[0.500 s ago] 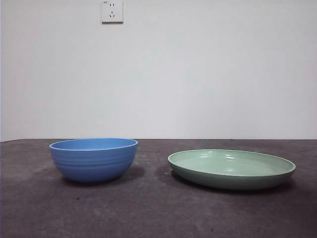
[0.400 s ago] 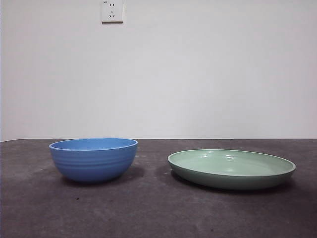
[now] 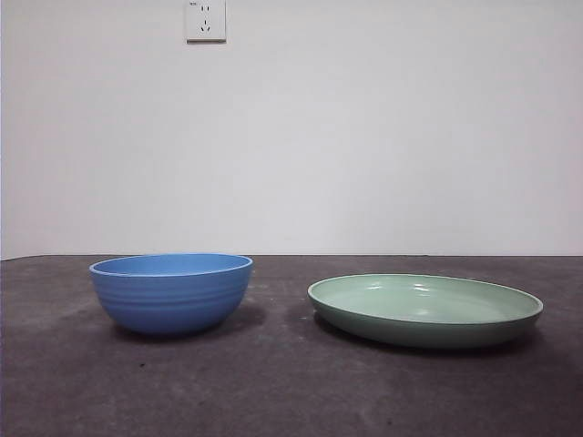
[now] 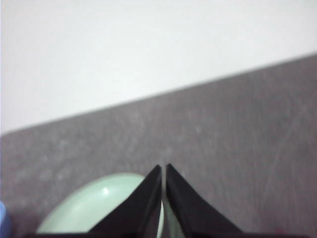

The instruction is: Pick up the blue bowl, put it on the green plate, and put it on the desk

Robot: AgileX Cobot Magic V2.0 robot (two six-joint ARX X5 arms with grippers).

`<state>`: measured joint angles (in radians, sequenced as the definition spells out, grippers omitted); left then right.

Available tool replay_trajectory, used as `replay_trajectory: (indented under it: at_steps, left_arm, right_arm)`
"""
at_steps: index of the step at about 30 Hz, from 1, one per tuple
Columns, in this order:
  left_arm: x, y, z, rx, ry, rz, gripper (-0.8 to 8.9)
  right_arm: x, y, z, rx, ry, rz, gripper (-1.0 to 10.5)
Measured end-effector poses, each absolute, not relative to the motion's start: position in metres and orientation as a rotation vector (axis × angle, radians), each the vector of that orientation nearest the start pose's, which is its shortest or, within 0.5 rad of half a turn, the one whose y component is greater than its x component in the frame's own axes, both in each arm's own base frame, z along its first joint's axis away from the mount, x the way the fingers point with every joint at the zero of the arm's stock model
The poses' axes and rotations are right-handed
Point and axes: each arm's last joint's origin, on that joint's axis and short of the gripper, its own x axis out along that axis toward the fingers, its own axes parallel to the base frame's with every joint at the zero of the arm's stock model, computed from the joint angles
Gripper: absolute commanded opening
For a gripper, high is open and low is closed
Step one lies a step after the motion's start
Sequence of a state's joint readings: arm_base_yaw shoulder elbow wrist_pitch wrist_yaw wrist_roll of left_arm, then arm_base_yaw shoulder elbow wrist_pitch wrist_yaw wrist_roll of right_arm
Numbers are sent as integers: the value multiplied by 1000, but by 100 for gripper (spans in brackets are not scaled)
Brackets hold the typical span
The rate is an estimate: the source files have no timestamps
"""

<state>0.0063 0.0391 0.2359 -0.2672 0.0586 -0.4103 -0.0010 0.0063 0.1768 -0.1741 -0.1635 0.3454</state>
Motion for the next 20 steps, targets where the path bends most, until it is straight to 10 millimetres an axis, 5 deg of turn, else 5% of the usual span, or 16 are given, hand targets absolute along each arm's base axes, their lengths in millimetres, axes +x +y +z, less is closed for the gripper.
replay_trajectory:
  at_steps: [8,20]
  left_arm:
    - [77,-3,261,-368,148,-95,9]
    - [101,-12,296,-258,446,-396,9]
  right_arm:
    - [73,5,254,322,21,162,8]
    - [91,11,307,199,382,364,8]
